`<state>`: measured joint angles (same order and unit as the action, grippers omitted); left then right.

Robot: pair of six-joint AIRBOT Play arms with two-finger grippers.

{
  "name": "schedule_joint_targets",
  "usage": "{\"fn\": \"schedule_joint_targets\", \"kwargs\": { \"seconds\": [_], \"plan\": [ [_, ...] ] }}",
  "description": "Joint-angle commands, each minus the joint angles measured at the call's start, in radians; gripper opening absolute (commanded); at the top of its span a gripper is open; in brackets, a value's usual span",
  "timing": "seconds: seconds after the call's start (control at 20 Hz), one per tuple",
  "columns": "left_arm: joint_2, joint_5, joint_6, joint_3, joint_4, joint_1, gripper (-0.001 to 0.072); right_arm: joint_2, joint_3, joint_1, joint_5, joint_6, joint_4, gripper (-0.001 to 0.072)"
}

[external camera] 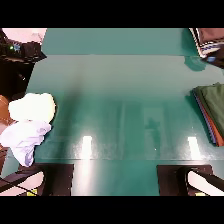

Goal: Fold the shirts.

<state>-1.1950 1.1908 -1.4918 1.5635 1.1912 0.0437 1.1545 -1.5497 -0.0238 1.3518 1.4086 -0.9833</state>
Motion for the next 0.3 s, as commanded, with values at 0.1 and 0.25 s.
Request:
{"fn": "schedule_joint_targets", "kwargs": {
  "seconds": [0.1, 0.25],
  "plan": [
    [-0.001, -0.010, 0.000, 0.000, 0.000, 0.000, 0.0025, 0.001, -0.001, 0.225, -0.035, -0.031, 0.007, 0.0020],
    [-0.001, -0.010, 0.000, 0.000, 0.000, 0.000, 0.0025, 0.001, -0.001, 0.242, -0.031, -0.031, -0.014, 0.0020]
  ]
}}
